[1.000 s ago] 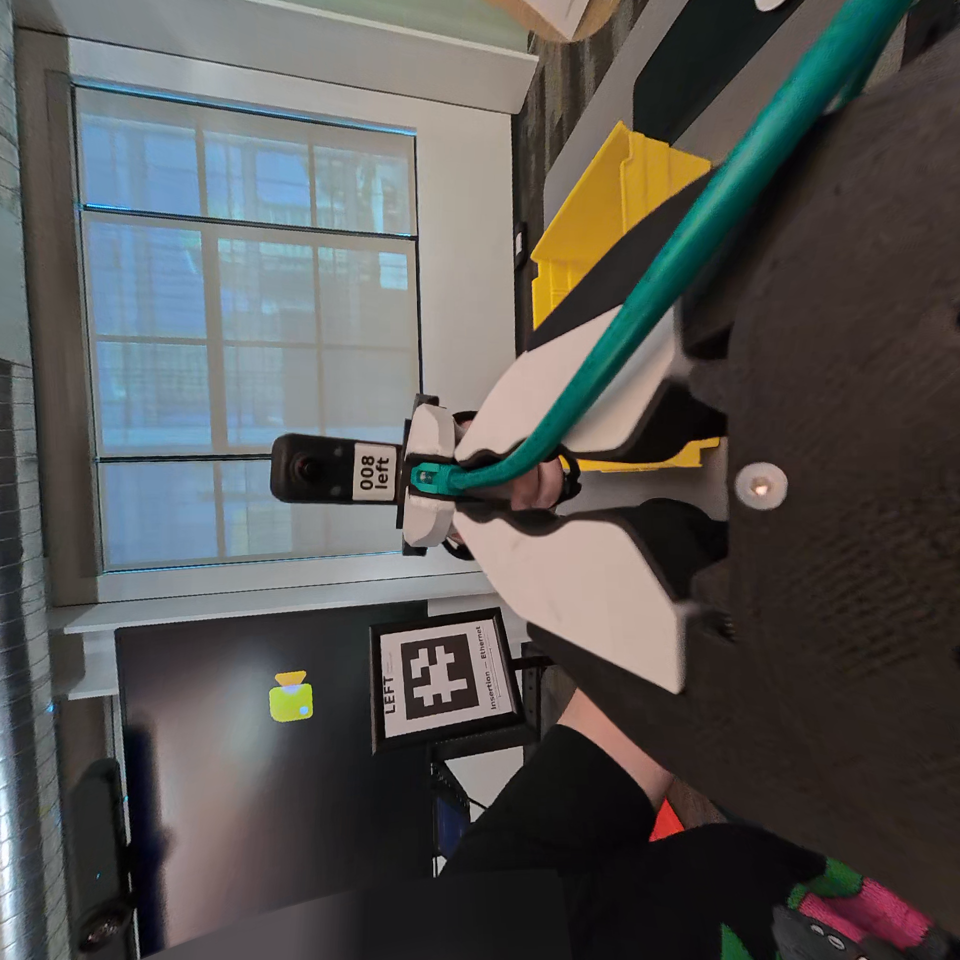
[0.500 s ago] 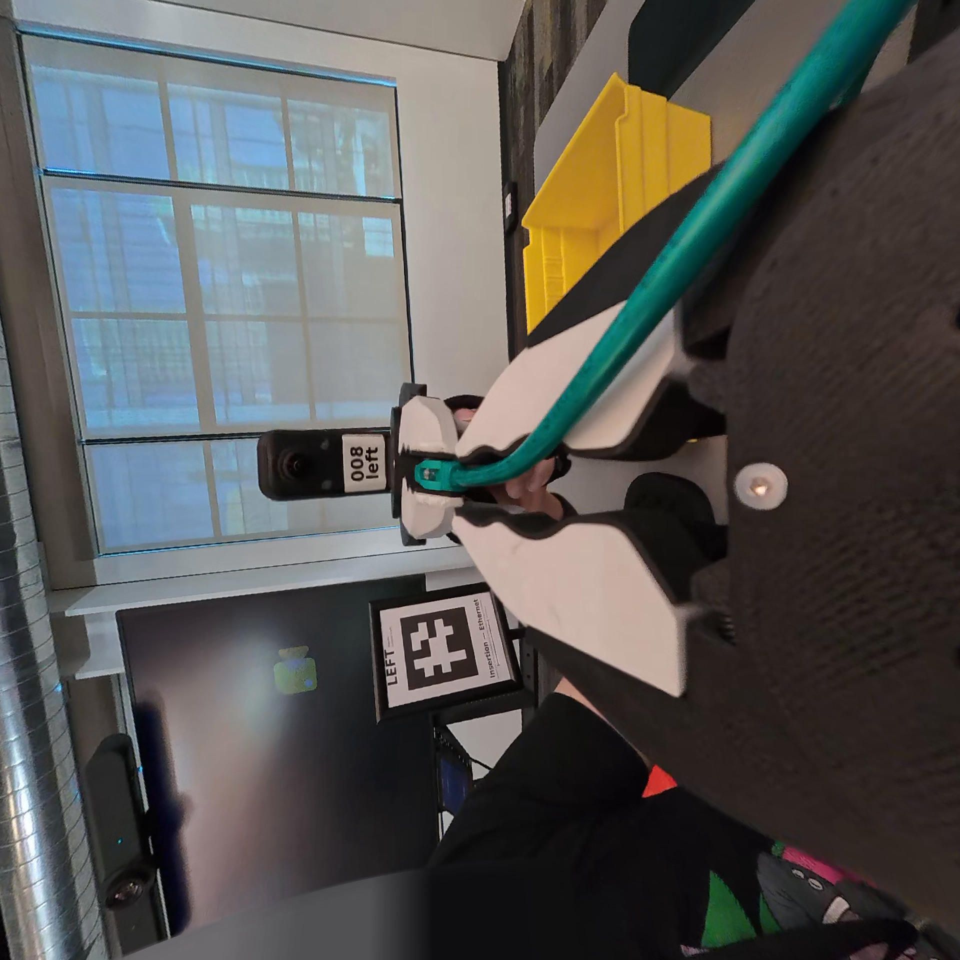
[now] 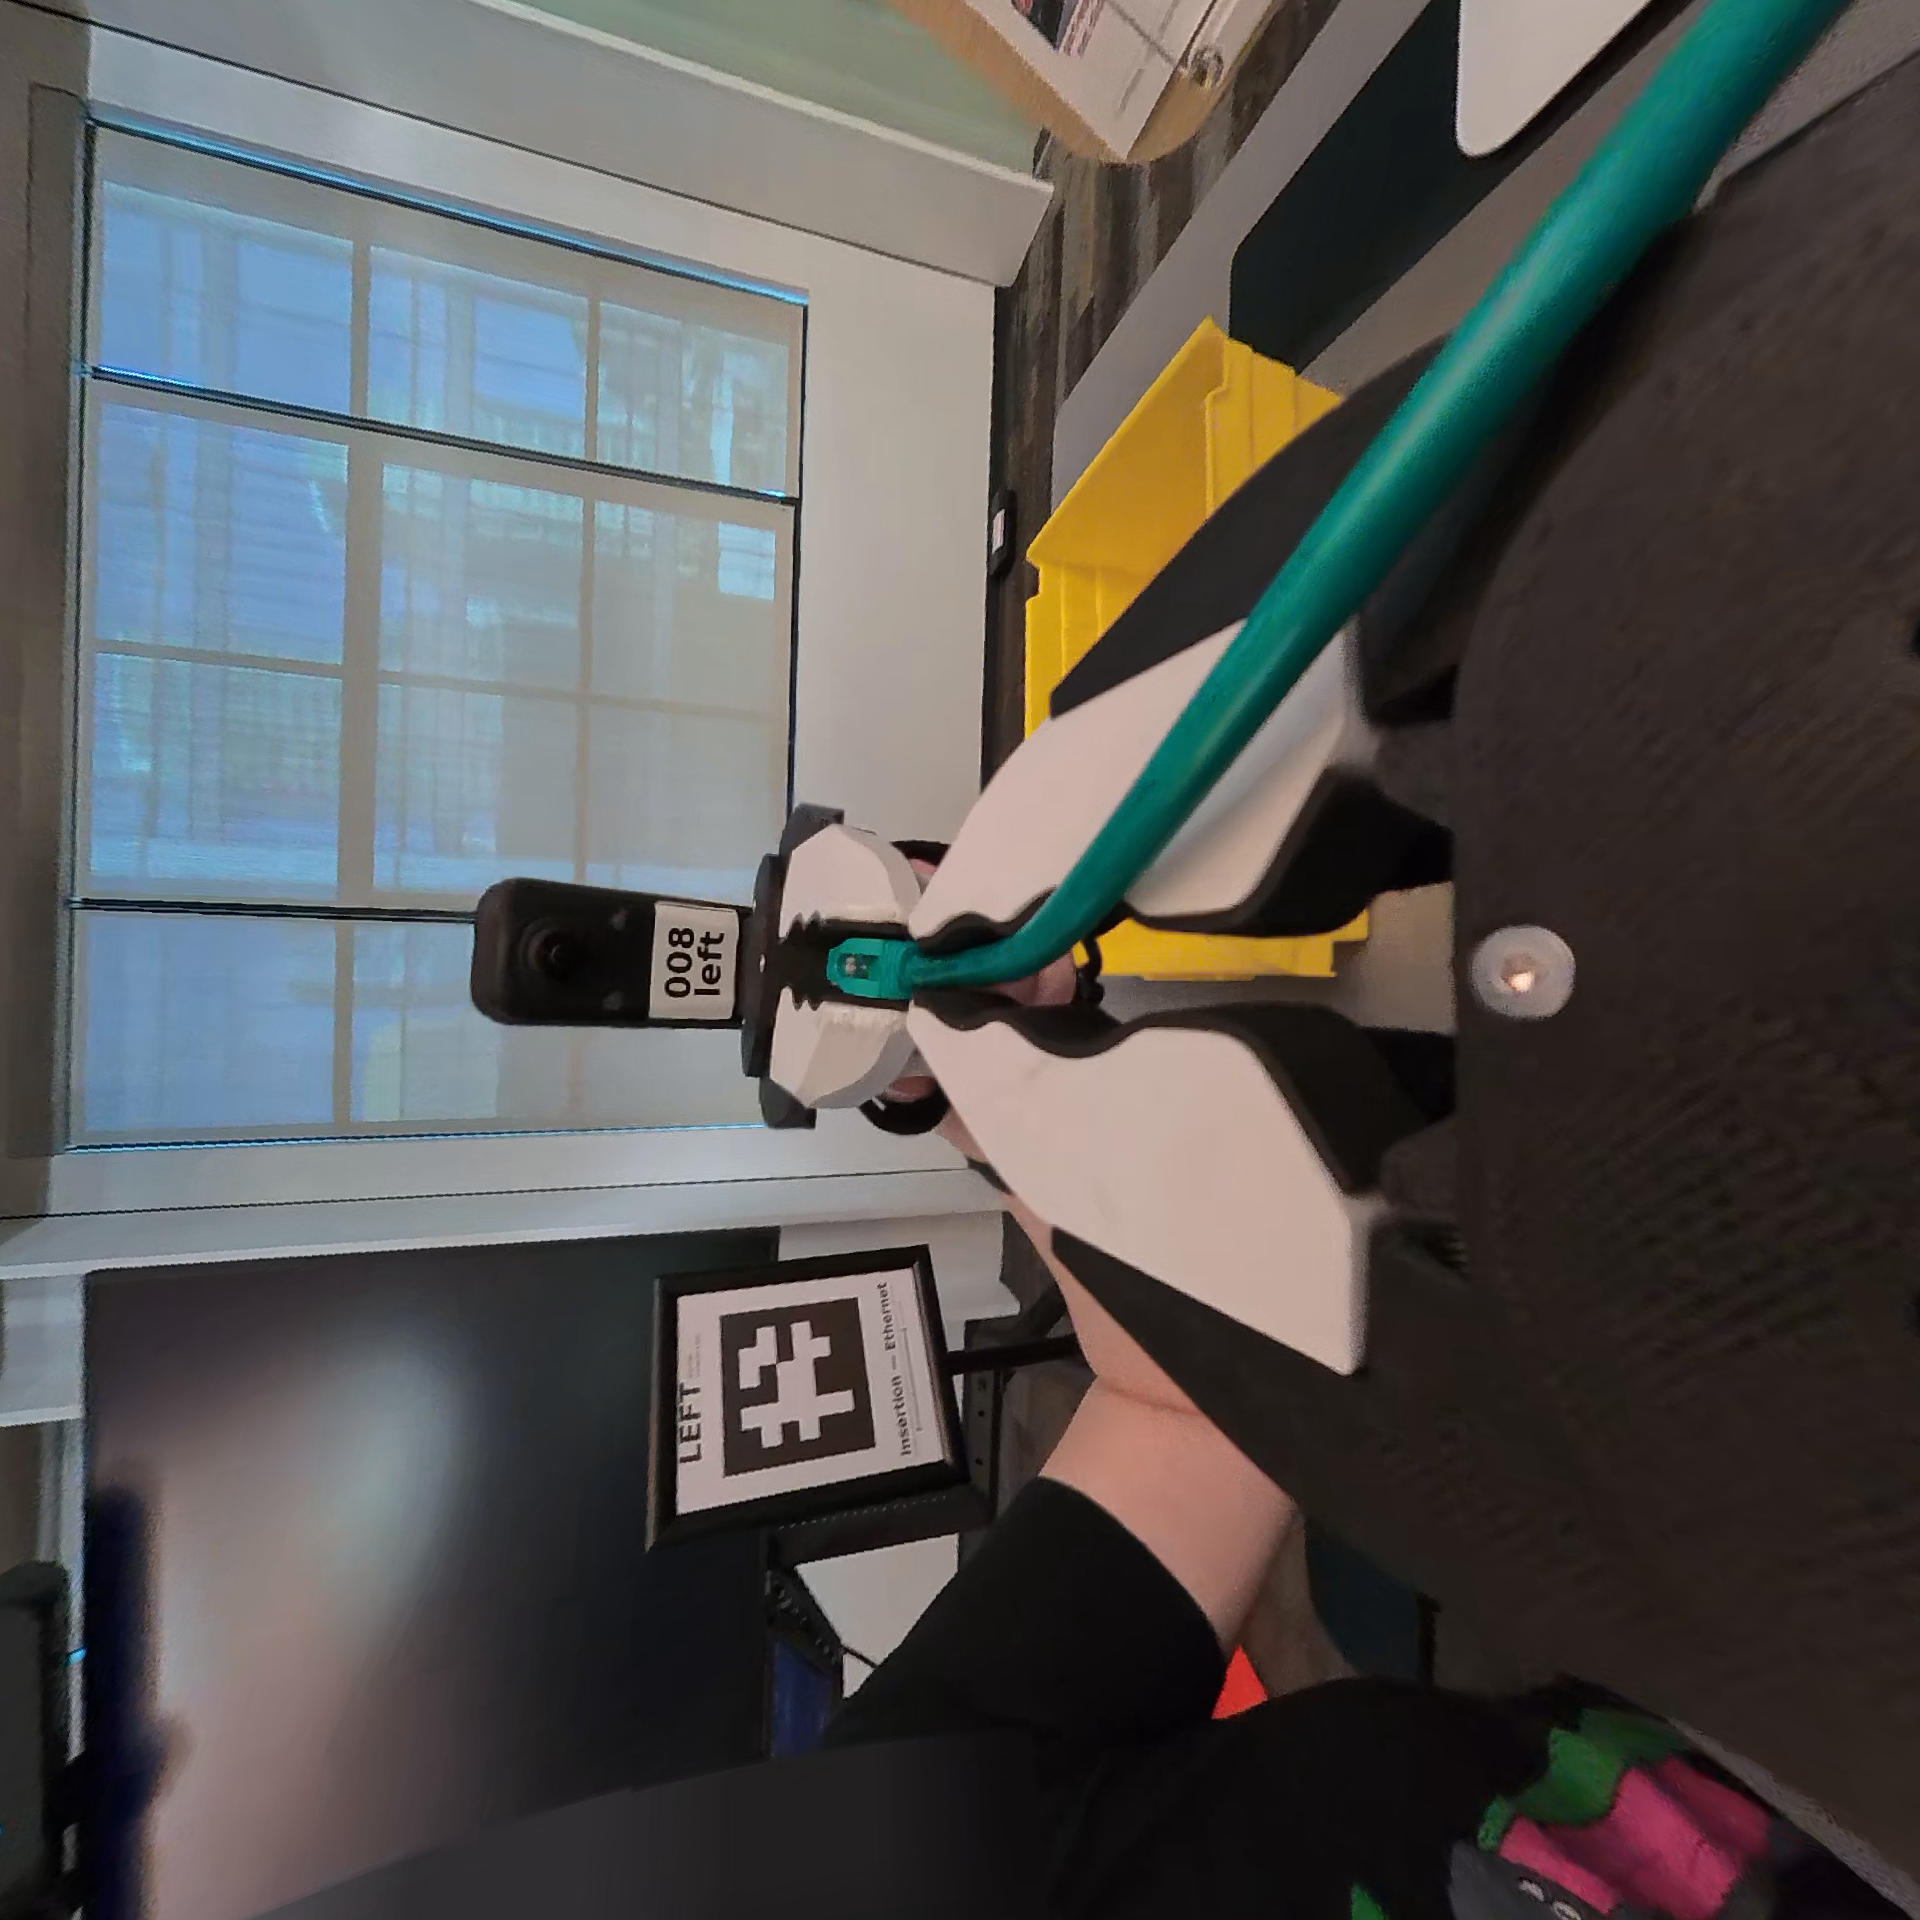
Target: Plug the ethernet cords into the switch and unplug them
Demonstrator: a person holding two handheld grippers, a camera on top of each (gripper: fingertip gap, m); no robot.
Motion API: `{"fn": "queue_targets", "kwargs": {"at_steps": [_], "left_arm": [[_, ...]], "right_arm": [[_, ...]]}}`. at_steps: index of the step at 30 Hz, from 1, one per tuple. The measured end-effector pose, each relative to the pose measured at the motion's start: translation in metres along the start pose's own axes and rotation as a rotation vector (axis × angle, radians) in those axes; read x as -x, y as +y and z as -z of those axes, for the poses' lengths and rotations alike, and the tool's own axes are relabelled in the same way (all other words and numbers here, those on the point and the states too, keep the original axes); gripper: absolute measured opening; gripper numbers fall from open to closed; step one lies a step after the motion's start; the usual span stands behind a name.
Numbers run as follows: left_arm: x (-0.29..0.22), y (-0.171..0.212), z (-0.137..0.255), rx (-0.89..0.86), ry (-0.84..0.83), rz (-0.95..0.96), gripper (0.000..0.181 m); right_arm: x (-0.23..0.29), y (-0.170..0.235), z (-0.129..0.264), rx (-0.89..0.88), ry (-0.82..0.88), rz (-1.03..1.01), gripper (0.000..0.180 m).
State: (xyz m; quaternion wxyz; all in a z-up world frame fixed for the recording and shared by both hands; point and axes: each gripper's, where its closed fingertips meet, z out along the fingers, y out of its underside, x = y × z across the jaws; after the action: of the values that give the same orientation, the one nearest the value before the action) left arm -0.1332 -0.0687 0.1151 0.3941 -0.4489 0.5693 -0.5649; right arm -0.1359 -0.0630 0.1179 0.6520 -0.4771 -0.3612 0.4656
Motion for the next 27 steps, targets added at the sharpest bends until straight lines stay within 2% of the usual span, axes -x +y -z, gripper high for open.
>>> {"fn": "queue_targets", "kwargs": {"at_steps": [5, 6, 10, 12, 15, 17, 20, 23, 27], "left_arm": [[-0.002, 0.001, -0.001, -0.003, 0.019, 0.009, 0.012], [-0.001, 0.001, -0.001, -0.008, 0.012, 0.008, 0.019], [0.023, -0.011, 0.009, -0.117, -0.147, -0.006, 0.046], [0.047, -0.003, 0.012, -0.089, -0.25, -0.037, 0.041], [0.119, 0.042, 0.005, 0.208, -0.427, -0.127, 0.049], [0.157, 0.083, -0.007, 0.45, -0.384, -0.036, 0.054], [0.185, 0.131, -0.029, 0.703, -0.258, 0.083, 0.043], [0.213, 0.178, -0.036, 0.962, -0.259, -0.005, 0.066], [0.229, 0.236, -0.027, 1.248, -0.244, -0.038, 0.069]], "right_arm": [[0.002, 0.001, 0.001, 0.029, 0.008, 0.059, 0.006], [0.002, 0.001, 0.001, 0.038, 0.012, 0.075, 0.006], [-0.001, -0.024, 0.015, 0.062, 0.103, 0.209, 0.006], [0.001, -0.046, 0.031, 0.084, 0.146, 0.27, 0.006], [0.004, -0.076, 0.056, 0.091, 0.225, 0.358, 0.006], [0.01, -0.093, 0.068, 0.073, 0.247, 0.382, 0.006], [0.016, -0.109, 0.085, 0.075, 0.292, 0.422, 0.004], [0.023, -0.121, 0.099, 0.066, 0.305, 0.456, 0.005], [0.028, -0.13, 0.11, 0.033, 0.294, 0.448, 0.006]]}}
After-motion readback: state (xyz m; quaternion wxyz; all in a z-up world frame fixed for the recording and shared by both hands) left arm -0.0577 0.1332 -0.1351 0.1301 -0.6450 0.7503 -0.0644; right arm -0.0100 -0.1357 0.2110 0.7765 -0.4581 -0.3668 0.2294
